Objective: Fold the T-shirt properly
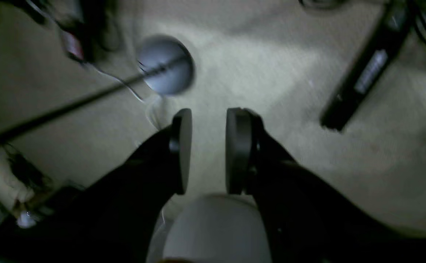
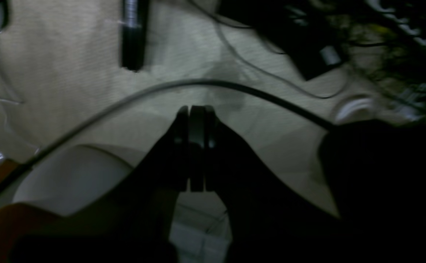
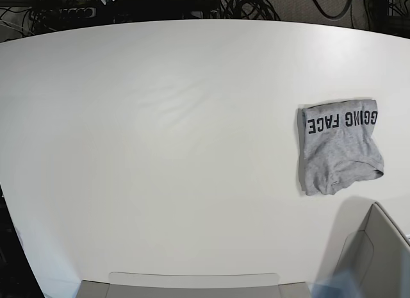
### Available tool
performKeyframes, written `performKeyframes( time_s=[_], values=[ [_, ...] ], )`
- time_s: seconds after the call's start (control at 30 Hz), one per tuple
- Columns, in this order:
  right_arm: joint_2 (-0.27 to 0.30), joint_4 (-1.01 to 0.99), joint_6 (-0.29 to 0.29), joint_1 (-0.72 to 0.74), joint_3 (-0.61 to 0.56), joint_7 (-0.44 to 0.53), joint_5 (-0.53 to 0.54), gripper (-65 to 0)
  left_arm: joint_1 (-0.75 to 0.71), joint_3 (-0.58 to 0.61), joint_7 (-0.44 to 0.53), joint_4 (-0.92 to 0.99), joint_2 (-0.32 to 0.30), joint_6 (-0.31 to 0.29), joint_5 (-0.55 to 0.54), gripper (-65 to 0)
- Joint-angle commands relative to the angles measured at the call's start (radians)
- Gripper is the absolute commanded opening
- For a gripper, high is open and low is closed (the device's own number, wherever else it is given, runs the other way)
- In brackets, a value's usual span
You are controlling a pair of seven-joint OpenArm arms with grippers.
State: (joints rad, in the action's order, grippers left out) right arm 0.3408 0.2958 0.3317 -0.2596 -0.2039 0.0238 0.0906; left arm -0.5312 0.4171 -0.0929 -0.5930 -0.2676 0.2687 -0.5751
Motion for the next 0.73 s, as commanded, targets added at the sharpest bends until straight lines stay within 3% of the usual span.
performKeyframes(
  time_s=[0.0,0.17,0.37,0.57,0.7],
  values=[
    [0.013,-0.004,0.002,0.010,0.001,0.009,0.002,-65.0,0.010,0.001,0.005,0.026,-0.005,-0.003,-0.007,-48.6],
    [0.013,-0.004,-0.003,0.024,0.001,0.008,0.001,-65.0,0.089,-0.005,0.023,0.172,-0.005,-0.021,-0.013,-48.7],
    [0.007,-0.004,-0.004,0.033,0.001,0.008,0.001,-65.0,0.098,-0.008,0.187,0.184,-0.008,-0.013,-0.015,-48.8],
    [0.010,-0.004,-0.004,0.039,0.001,0.008,0.001,-65.0,0.155,-0.203,0.223,0.184,0.032,-0.012,-0.013,-48.7],
    [0.008,-0.004,-0.004,0.039,-0.001,0.008,0.001,-65.0,0.168,-0.251,0.223,0.186,0.043,-0.015,-0.009,-48.7]
  ],
)
